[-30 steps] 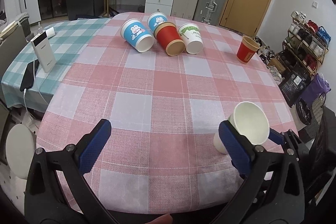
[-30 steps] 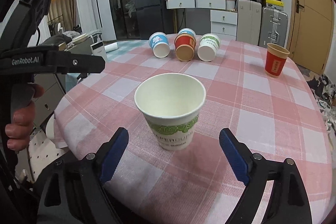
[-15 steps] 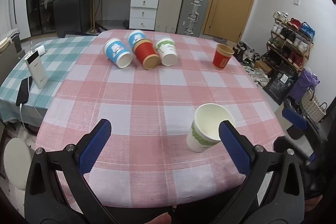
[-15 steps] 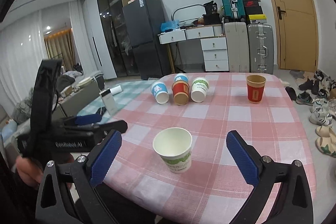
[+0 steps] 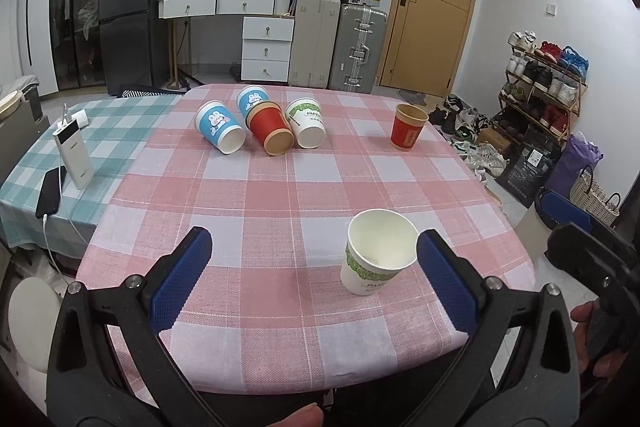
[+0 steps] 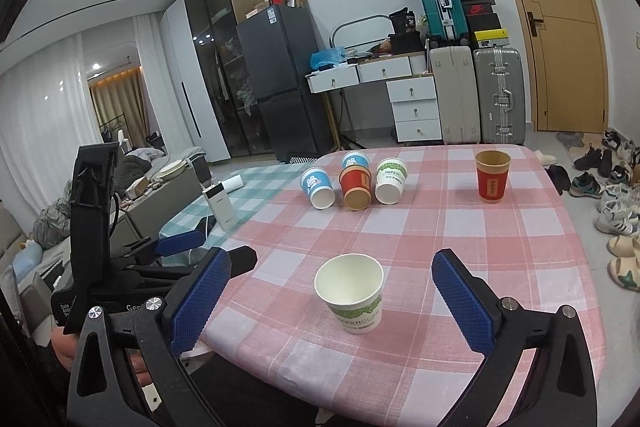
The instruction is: Flip cup upright
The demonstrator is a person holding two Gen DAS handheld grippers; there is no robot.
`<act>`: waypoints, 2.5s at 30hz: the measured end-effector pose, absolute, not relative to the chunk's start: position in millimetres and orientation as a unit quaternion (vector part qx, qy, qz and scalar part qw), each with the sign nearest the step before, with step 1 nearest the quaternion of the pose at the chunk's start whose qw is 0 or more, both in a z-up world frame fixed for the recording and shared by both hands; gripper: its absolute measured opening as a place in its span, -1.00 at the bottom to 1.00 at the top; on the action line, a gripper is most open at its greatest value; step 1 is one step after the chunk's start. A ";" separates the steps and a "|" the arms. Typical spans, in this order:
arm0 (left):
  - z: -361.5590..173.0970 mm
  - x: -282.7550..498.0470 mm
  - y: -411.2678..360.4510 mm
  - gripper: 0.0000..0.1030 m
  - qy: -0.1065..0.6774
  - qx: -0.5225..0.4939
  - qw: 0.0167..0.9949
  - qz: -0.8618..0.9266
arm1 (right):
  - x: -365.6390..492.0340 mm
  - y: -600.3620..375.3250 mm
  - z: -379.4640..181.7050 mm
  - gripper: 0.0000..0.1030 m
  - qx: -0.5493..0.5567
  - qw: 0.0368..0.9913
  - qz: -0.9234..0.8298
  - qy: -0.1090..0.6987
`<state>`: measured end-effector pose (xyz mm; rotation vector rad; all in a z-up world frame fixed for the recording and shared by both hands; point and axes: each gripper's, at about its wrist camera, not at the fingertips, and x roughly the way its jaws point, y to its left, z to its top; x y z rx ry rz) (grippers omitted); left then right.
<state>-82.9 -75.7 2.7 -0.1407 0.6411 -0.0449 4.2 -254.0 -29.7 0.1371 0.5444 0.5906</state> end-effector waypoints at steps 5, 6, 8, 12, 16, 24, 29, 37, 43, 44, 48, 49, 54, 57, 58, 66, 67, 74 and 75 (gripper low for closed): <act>3.7 -85.6 -77.2 0.99 0.313 -0.059 0.947 -0.026 | 4.2 -250.3 -30.0 0.99 0.060 0.919 0.288 0.263; 3.9 -86.2 -77.5 0.99 0.312 -0.058 0.948 -0.025 | 4.2 -249.9 -29.8 0.99 0.059 0.919 0.289 0.262; 3.7 -85.9 -78.0 0.99 0.311 -0.059 0.948 -0.025 | 4.5 -249.8 -30.2 0.99 0.059 0.919 0.289 0.263; 3.8 -85.9 -77.9 0.99 0.312 -0.061 0.948 -0.025 | 5.9 -249.2 -31.5 0.99 0.065 0.918 0.288 0.266; 3.4 -86.8 -78.7 0.99 0.314 -0.062 0.947 -0.026 | 5.8 -249.8 -31.8 0.99 0.066 0.917 0.290 0.266; 2.1 -86.6 -78.7 0.99 0.315 -0.062 0.947 -0.026 | 6.8 -248.1 -33.6 0.99 0.069 0.914 0.292 0.273; -0.1 -86.2 -79.9 0.99 0.316 -0.061 0.946 -0.028 | 6.9 -247.2 -33.8 0.99 0.070 0.914 0.292 0.274; -2.0 -84.2 -80.5 0.99 0.317 -0.061 0.946 -0.027 | 6.5 -248.3 -33.0 0.99 0.072 0.914 0.291 0.272; -1.9 -84.3 -80.4 0.99 0.317 -0.061 0.946 -0.027 | 6.3 -249.2 -33.1 0.99 0.073 0.914 0.291 0.273; -2.0 -84.4 -80.5 0.99 0.317 -0.061 0.946 -0.027 | 6.3 -249.1 -33.1 0.99 0.072 0.914 0.291 0.273; -1.8 -84.3 -80.2 0.99 0.317 -0.061 0.946 -0.027 | 6.4 -249.6 -34.7 0.99 0.072 0.914 0.291 0.275; -1.8 -84.3 -80.2 0.99 0.318 -0.061 0.946 -0.027 | 6.5 -249.6 -35.3 1.00 0.072 0.914 0.291 0.275; -4.2 -83.5 -80.8 0.99 0.317 -0.062 0.946 -0.025 | 7.1 -251.2 -37.9 0.99 0.075 0.913 0.290 0.277; -4.1 -83.5 -80.7 0.99 0.317 -0.061 0.946 -0.025 | 7.1 -251.3 -38.2 0.99 0.075 0.913 0.290 0.276; -4.2 -83.6 -80.7 0.99 0.317 -0.062 0.946 -0.025 | 7.2 -251.2 -38.6 0.99 0.074 0.913 0.291 0.276; -3.8 -83.4 -80.5 0.99 0.317 -0.061 0.946 -0.026 | 7.3 -250.5 -38.7 0.99 0.073 0.914 0.290 0.276; -3.7 -83.4 -80.5 0.99 0.317 -0.061 0.946 -0.025 | 7.4 -250.4 -38.7 1.00 0.073 0.914 0.290 0.276; -10.0 -83.3 -80.4 0.99 0.321 -0.064 0.945 -0.024 | 7.3 -250.1 -40.4 0.99 0.072 0.914 0.288 0.278; -9.9 -83.3 -80.3 0.99 0.320 -0.063 0.945 -0.024 | 6.5 -250.3 -40.3 0.99 0.072 0.914 0.287 0.278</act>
